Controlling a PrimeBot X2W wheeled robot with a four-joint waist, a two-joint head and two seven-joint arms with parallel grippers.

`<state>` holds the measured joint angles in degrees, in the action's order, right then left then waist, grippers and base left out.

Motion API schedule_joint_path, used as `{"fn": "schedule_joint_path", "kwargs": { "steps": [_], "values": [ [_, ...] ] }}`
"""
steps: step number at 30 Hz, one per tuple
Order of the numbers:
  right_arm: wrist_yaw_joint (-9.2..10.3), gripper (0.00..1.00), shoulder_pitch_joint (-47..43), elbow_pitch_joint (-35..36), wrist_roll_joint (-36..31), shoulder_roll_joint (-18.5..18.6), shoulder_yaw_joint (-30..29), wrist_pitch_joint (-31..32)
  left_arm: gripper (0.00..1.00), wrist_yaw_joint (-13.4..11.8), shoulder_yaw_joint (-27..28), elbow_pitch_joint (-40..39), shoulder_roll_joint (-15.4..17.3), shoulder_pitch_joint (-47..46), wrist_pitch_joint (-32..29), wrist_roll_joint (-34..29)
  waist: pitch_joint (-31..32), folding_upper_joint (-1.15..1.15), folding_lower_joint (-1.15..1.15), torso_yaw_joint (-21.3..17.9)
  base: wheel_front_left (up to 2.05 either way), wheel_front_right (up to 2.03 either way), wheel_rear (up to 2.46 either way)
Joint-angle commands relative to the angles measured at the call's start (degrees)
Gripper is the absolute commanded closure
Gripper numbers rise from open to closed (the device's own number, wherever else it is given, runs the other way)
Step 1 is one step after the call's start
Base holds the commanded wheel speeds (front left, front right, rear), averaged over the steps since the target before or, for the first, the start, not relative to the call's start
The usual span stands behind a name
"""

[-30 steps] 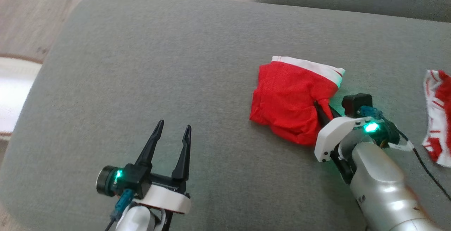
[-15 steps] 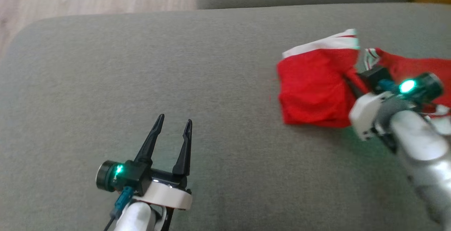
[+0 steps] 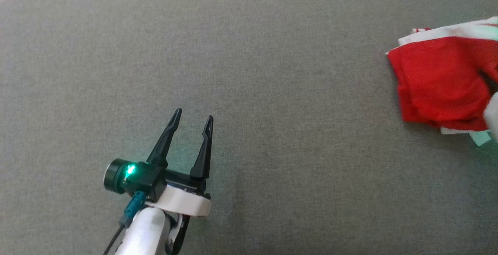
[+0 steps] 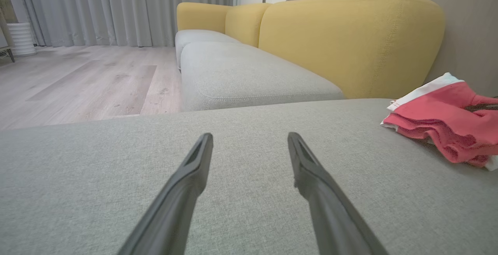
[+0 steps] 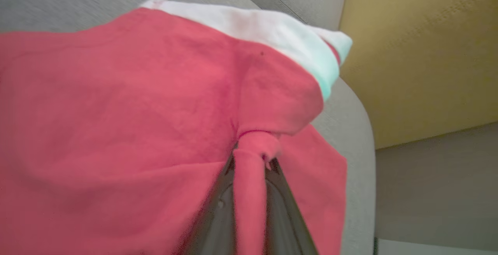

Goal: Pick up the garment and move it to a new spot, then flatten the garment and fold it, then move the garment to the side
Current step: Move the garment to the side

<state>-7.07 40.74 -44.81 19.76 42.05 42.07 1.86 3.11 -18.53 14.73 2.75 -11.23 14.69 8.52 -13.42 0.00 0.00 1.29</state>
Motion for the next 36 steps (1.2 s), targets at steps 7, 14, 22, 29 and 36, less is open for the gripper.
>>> {"fn": "schedule_joint_path", "kwargs": {
  "steps": [7, 14, 22, 29, 36],
  "values": [
    [-0.42, 1.00, 4.04, -0.25, -1.73, 7.86, 2.08, 1.36, 0.00, 0.85, 1.00, -1.54, 0.13, -4.02, 0.30, -0.49, -4.28, 0.00, 0.00, 1.20, 0.00, 0.00, 0.00],
    [-0.42, 1.00, 4.64, -4.42, -1.81, 8.01, -0.47, 2.10, 0.00, 1.02, 0.79, -1.19, 0.13, -5.44, 0.31, -0.93, -6.22, 0.00, 0.00, 2.06, 0.00, 0.00, 0.00],
    [-0.42, 0.00, 4.52, -8.17, -1.31, 4.81, -4.56, 2.21, 0.00, 1.08, 1.23, -0.52, 0.13, -5.54, 0.31, -0.96, -5.45, 0.00, 0.00, 1.61, 0.00, 0.00, 0.00],
    [-0.42, 0.00, 5.44, -10.00, -1.86, 1.59, -9.24, 0.12, 0.00, 0.92, 1.75, -0.21, 0.13, -4.73, 0.31, -1.05, -2.29, 0.00, 0.00, 0.50, 0.00, 0.00, 0.00],
    [-0.42, 0.00, 7.55, -9.15, -2.49, -6.23, -17.73, -4.79, 0.00, 0.26, 3.37, -0.44, 0.13, -2.50, 0.31, -0.44, 2.17, 0.00, 0.00, -1.28, 0.00, 0.00, 0.00]
  ]
}}
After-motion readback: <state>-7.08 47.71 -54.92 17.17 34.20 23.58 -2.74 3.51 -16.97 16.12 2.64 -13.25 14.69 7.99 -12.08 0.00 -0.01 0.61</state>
